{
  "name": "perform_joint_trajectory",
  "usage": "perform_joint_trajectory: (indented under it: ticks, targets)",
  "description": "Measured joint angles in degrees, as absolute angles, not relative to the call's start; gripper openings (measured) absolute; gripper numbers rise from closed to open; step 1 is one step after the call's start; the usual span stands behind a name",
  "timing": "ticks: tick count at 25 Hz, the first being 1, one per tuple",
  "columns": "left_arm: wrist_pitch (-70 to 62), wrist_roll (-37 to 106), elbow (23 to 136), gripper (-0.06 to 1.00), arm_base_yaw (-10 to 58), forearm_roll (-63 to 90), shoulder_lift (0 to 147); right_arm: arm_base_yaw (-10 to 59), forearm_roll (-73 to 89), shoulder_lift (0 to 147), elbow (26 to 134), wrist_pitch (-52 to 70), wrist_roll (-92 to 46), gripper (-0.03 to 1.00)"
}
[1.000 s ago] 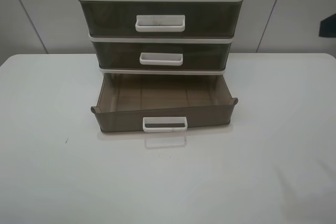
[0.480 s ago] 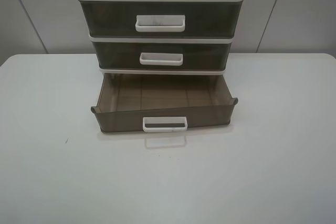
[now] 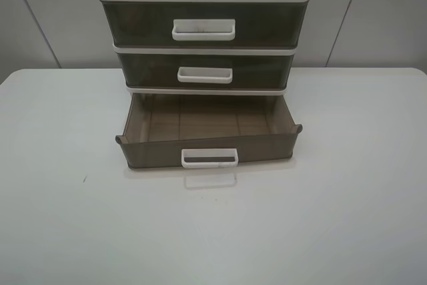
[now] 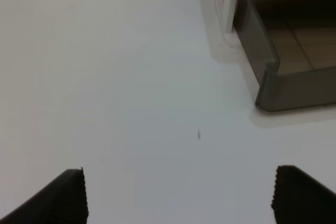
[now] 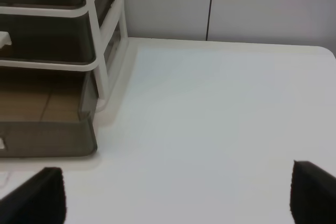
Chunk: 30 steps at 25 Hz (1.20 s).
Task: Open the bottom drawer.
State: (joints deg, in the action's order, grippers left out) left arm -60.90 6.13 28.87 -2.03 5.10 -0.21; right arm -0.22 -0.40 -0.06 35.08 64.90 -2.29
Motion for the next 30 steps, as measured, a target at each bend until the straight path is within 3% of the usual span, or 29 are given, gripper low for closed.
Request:
perform_joint_trajectory:
  ticks: [7, 30]
  targets:
    - [-60.9, 6.13, 28.87, 0.72, -2.03, 5.1, -0.21, -0.22, 0.31, -0.06, 29.83, 60.95, -2.29, 0.74]
    - [-60.9, 6.13, 28.87, 0.72, -2.03, 5.1, -0.21, -0.22, 1.22, -0.06, 29.76, 60.9, -2.9, 0.74]
